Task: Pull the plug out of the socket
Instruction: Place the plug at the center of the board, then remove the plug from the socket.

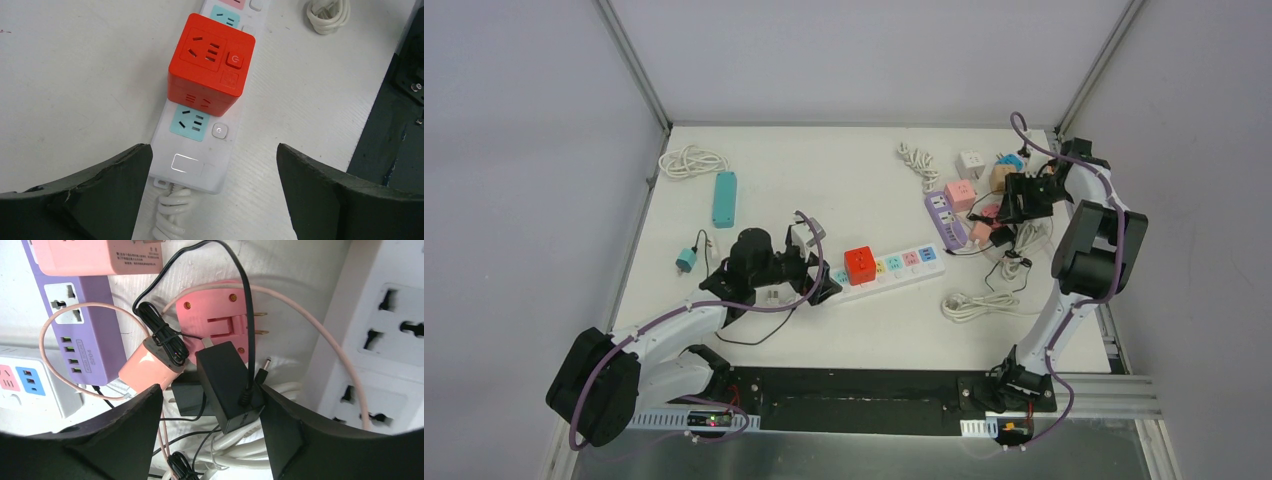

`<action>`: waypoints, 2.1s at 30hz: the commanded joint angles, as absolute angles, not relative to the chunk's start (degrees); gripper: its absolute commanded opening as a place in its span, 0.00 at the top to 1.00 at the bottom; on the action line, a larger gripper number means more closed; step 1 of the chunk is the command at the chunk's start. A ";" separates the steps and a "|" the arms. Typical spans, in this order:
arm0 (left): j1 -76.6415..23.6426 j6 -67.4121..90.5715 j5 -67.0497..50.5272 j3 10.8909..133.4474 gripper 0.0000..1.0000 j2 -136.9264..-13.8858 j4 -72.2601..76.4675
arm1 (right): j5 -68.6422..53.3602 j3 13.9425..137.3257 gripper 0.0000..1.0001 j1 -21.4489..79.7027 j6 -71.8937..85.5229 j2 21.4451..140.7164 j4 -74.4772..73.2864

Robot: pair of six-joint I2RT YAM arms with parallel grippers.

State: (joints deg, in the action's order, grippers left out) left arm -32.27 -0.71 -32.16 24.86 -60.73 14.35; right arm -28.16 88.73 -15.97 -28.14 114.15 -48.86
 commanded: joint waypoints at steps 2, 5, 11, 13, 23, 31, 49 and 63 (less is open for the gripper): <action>-32.26 -0.84 -34.87 24.18 0.01 -59.64 18.18 | -26.66 89.58 0.26 -16.82 -28.62 107.92 -48.11; -32.26 -0.59 -34.83 23.93 0.01 -59.55 18.72 | -26.23 88.94 0.23 -17.04 -29.03 106.63 -47.87; -32.26 2.36 -34.97 22.34 0.01 -58.58 23.90 | -23.83 85.89 0.00 -17.31 -31.21 102.96 -46.46; -32.26 3.54 -34.49 21.01 0.01 -58.16 27.53 | -23.39 84.49 0.00 -17.31 -32.13 100.62 -45.66; -32.26 10.79 -28.12 22.81 0.01 -62.48 32.15 | -39.45 78.02 0.00 -17.28 -37.43 89.13 -43.96; -32.26 11.39 -37.11 25.64 0.03 -65.02 33.92 | -56.70 71.97 0.00 -17.15 -38.11 83.47 -40.16; -32.34 4.58 -31.43 25.33 0.03 -62.93 29.29 | -63.96 70.19 0.00 -7.54 -46.26 83.94 -46.85; -40.90 -5.83 -18.64 40.02 0.08 -65.03 4.25 | -63.20 72.85 0.00 -3.26 -49.62 89.15 -52.76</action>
State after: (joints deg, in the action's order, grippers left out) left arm -37.60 0.38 -24.21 31.83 -63.64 14.20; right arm -61.34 70.39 -3.60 -46.96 89.12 -51.05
